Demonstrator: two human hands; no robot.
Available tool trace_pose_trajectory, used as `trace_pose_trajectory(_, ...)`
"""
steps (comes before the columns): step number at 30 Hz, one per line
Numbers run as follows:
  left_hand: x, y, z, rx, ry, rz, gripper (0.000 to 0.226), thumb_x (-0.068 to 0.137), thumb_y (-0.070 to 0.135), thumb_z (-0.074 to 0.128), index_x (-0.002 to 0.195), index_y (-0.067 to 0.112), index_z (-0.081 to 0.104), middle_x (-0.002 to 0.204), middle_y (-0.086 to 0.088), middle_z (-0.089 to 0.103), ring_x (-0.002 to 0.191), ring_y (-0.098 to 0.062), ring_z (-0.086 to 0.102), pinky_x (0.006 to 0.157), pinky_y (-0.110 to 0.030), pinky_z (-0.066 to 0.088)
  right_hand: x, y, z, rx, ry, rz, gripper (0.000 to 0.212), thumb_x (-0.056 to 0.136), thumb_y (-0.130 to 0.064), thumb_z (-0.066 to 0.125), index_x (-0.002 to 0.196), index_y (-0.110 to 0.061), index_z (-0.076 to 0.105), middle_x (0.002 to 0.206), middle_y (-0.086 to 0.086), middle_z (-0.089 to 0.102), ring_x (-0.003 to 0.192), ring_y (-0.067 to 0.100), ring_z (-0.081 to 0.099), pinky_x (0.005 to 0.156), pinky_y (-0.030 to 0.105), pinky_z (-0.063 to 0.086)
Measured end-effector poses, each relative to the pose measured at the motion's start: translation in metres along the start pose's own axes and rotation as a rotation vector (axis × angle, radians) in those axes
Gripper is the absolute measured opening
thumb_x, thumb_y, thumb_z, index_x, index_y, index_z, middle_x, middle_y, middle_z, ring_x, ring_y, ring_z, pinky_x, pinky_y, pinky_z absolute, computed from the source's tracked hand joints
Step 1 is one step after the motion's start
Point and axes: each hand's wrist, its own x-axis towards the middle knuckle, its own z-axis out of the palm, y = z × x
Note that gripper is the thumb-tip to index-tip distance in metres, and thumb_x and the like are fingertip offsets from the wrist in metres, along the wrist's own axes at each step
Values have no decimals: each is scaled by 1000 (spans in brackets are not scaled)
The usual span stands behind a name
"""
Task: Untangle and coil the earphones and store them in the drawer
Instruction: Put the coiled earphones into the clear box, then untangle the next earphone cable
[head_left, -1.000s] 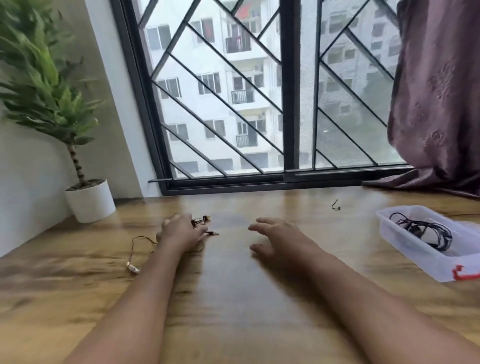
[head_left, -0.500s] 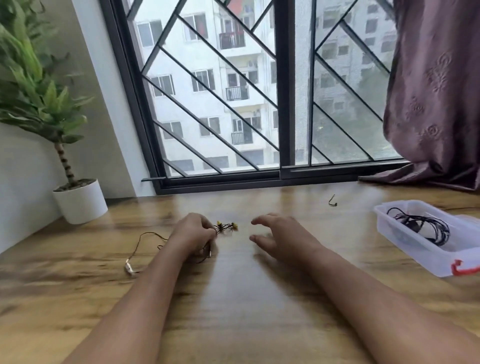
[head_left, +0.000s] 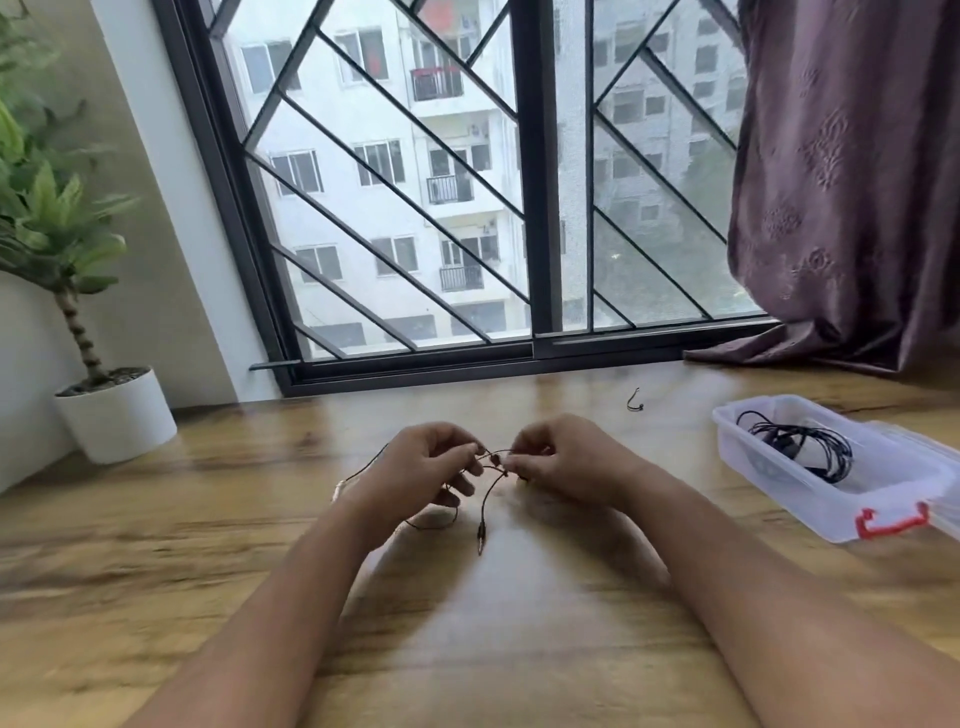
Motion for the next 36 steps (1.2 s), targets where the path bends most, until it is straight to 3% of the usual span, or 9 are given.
trace_pose_trajectory(2, 1, -1, -2, -23, 54, 26, 13, 99, 11, 58, 101, 7, 71, 77, -2, 68, 55, -11, 59, 49, -22, 48, -2, 2, -4, 224, 15, 69, 22, 94, -35, 71, 87, -15, 75, 75, -8, 76, 68, -2, 66, 60, 13, 47)
trace_pose_trajectory(6, 2, -1, -4, -49, 79, 39, 11, 95, 23, 67, 94, 14, 73, 67, 4, 63, 46, -9, 45, 43, -21, 37, -5, -1, -9, 622, -18, 217, 23, 101, -38, 61, 91, -17, 63, 88, -3, 76, 84, 11, 75, 70, 25, 53)
trace_pose_trajectory(11, 0, -1, 0, 35, 65, 69, 15, 86, 27, 78, 85, 13, 74, 64, 2, 54, 51, -8, 41, 45, -18, 36, -7, -5, -17, 748, -16, 292, 28, 102, -45, 56, 93, -19, 60, 87, -1, 77, 88, 12, 75, 77, 31, 53)
trace_pose_trajectory(17, -3, -1, 3, 110, 0, 91, 13, 86, 20, 78, 87, 9, 73, 52, 13, 57, 51, -4, 48, 45, -13, 40, -5, -3, -18, 1058, 45, 365, 28, 99, -44, 62, 101, -17, 58, 80, 3, 74, 82, 19, 77, 64, 30, 58)
trace_pose_trajectory(22, -5, 5, 1, -50, 40, 123, 18, 90, 30, 72, 88, 12, 74, 64, -8, 39, 54, -17, 34, 46, -24, 26, -4, -2, -17, 897, 32, 345, 35, 94, -50, 66, 93, -16, 60, 70, -1, 67, 62, 11, 67, 57, 24, 51)
trace_pose_trajectory(26, -5, 9, 2, -153, 59, 194, 25, 85, 38, 74, 88, 14, 76, 57, -4, 34, 53, -19, 25, 51, -36, 16, -8, -8, -16, 767, -158, 214, 51, 89, -65, 63, 110, -19, 69, 96, -2, 78, 81, 8, 70, 74, 27, 50)
trace_pose_trajectory(29, -6, 12, 3, -175, 60, 231, 32, 81, 44, 73, 91, 14, 77, 53, 1, 37, 49, -16, 28, 48, -29, 18, -13, -17, -14, 747, -285, 85, 47, 87, -61, 70, 118, -26, 68, 114, 1, 77, 96, 9, 69, 80, 27, 51)
trace_pose_trajectory(33, -7, 13, 0, -222, 47, 227, 30, 93, 41, 63, 99, 14, 76, 58, 4, 47, 50, -12, 36, 45, -22, 28, -13, -22, -11, 688, -220, 1, 28, 92, -39, 73, 112, -19, 69, 87, 3, 74, 83, 12, 68, 76, 25, 55)
trace_pose_trajectory(36, -6, 13, -4, -246, 16, 151, 35, 96, 48, 56, 109, 20, 72, 72, -1, 61, 56, -15, 52, 47, -23, 36, -9, -17, -19, 764, -13, 27, 18, 98, -32, 67, 97, -15, 71, 75, 2, 64, 72, 15, 61, 69, 29, 54)
